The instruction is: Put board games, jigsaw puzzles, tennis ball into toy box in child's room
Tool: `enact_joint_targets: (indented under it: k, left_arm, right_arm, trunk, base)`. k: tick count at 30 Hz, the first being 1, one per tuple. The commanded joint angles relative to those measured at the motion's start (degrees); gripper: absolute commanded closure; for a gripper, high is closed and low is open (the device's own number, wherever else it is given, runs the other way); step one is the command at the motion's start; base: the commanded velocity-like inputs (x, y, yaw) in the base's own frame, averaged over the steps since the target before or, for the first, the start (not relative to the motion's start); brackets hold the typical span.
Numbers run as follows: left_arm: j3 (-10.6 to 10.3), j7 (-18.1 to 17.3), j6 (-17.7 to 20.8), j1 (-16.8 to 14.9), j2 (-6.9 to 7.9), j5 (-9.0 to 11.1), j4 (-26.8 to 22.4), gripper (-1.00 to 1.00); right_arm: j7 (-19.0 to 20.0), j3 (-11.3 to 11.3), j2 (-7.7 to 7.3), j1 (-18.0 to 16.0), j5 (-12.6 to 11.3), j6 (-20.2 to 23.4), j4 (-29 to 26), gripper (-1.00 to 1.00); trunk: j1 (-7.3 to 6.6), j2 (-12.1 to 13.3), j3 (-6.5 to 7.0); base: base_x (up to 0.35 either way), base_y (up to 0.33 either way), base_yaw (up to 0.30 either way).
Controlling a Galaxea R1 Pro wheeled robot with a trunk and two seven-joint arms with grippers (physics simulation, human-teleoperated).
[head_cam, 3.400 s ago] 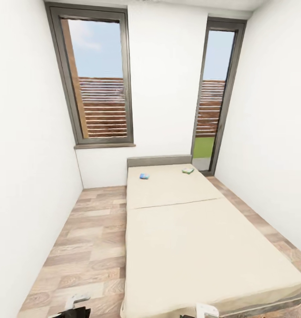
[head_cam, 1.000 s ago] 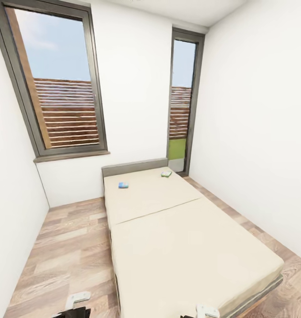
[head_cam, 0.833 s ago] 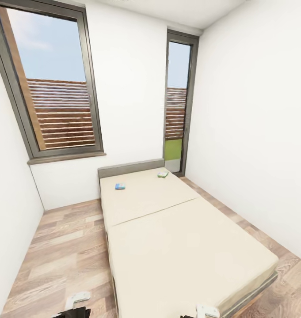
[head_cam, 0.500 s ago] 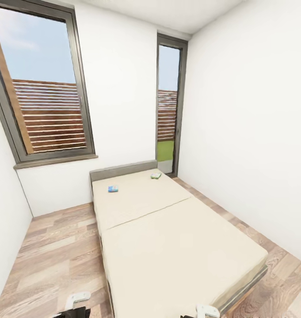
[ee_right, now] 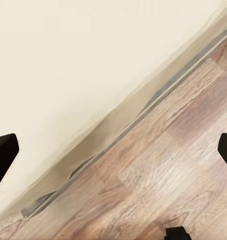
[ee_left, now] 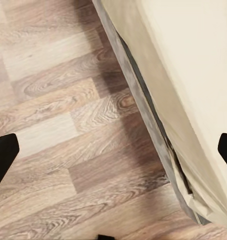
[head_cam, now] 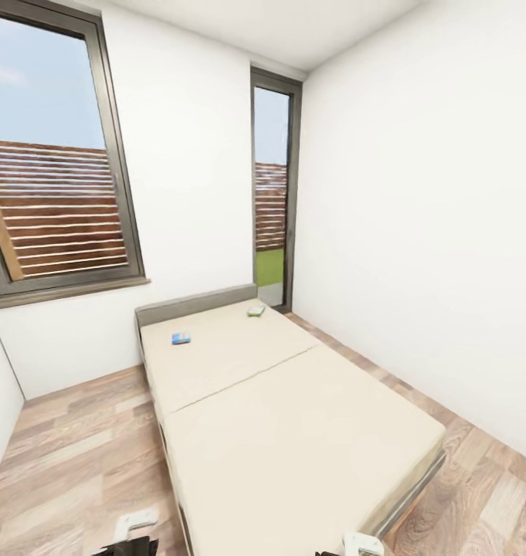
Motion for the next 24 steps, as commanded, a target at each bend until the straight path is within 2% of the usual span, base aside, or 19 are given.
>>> enact_joint_targets:
  k: [1, 12, 24]
  left_arm:
    - [0.3, -0.1, 0.4, 0.0, -0.02, 0.0, -0.1, -1.00]
    - [0.3, -0.1, 0.4, 0.0, -0.02, 0.0, -0.1, -1.00]
    - [0.3, -0.1, 0.4, 0.0, 0.00, 0.0, -0.1, -1.00]
  right_arm:
    - [-0.3, 0.0, 0.03, 0.0, -0.4, 0.3, -0.1, -1.00]
    - [-0.3, 0.0, 0.03, 0.0, -0.4, 0.3, -0.1, -1.00]
    - [-0.3, 0.0, 0.03, 0.0, -0.4, 0.3, -0.1, -1.00]
  trunk:
    - [0.02, -0.1, -0.02]
    - [0.02, -0.1, 0.74]
    - [0.02, -0.1, 1.57]
  base:
    - [0.000, 0.238, -0.201]
    - [0.000, 0.221, -0.201]
    - [0.000, 0.049, -0.201]
